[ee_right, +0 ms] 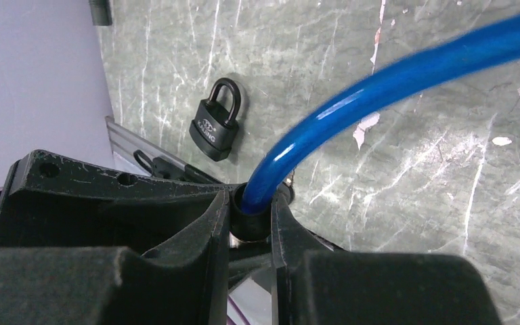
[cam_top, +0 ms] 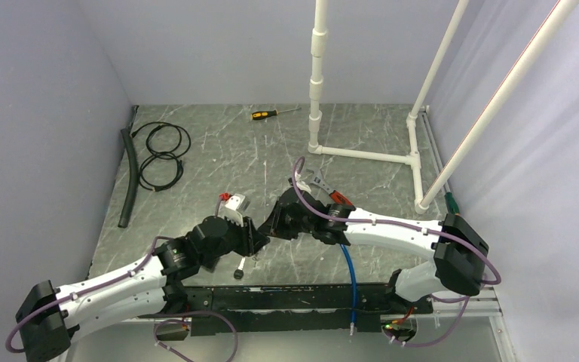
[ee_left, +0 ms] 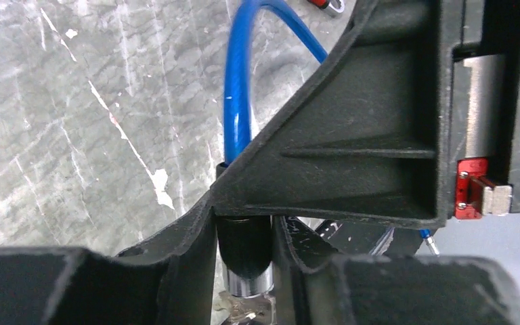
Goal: Unlock with the key
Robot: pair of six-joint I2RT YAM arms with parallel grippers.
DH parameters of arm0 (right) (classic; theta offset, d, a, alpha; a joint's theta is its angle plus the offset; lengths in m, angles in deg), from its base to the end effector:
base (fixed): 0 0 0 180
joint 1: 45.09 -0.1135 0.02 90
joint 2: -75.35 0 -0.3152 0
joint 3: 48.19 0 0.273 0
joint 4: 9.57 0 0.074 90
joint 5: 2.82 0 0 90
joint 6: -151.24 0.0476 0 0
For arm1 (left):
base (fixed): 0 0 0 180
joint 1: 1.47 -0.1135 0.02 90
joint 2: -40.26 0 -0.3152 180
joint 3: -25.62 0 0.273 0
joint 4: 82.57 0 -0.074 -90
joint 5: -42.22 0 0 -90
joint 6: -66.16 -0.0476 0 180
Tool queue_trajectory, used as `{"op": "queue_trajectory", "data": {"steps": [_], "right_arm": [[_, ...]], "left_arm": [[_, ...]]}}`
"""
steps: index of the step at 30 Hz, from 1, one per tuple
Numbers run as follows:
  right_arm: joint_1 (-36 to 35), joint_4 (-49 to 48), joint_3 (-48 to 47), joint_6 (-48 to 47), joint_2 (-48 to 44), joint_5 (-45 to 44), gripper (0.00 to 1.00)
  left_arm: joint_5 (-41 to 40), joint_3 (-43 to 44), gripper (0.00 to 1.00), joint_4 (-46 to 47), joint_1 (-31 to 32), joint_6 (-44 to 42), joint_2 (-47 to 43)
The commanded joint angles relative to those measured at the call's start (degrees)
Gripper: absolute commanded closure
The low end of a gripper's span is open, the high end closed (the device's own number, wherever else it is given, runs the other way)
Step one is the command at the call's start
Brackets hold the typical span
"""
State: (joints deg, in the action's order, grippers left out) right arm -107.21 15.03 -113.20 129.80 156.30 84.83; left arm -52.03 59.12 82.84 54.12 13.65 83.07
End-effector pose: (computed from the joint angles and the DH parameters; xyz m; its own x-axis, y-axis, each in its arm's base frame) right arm 0.1538 0.2866 0.2708 -0.9196 0.2505 -0.3026 -0.0346 0.7156 0.6976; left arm 0.0985 -0.1376 0.2343 -0.6591 -0.1118 -0.7437 0.4831 0.6949 -0.5326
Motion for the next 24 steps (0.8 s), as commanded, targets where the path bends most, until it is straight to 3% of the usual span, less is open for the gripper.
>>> {"op": "queue_trajectory", "data": {"steps": [1,3,6,7,12,16,24], "right_arm": [[-1.05,-4.51,-1.42,-0.10,-0.39,3.52,1.00],[-1.14,-4.40,-1.60,-0.48,-0.26,3.38,1.00],[-1.15,-4.17,-1.76,-1.44,-0.30,3.06,1.00],[-1.11,-4.17,-1.67,-1.79,-0.41,2.87,0.95],[-1.15,-4.61,-0.53,-3.75,-2.85,2.52,0.48],[-1.15,-4.33,0.65,-5.01,-5.46,-0.49,0.24],[-1.15,-1.55,0.10,-8.28,-8.35,-2.01,0.16]], "left_arm": [[1.74,-0.74,0.81,3.94,-2.22,0.02,-0.52],[0.86,0.28,1.00,2.63,-2.50,0.08,-0.58],[-1.96,0.96,1.00,-0.05,-2.53,0.07,-1.38],[-3.04,1.22,1.00,-0.88,-2.58,0.12,-1.92],[-8.43,2.83,1.00,-6.40,-2.65,-0.54,-4.67],[-12.28,4.40,1.00,-9.61,-2.72,-0.78,-6.24],[-21.94,8.91,1.00,-14.24,-3.55,-0.46,-5.02]]}}
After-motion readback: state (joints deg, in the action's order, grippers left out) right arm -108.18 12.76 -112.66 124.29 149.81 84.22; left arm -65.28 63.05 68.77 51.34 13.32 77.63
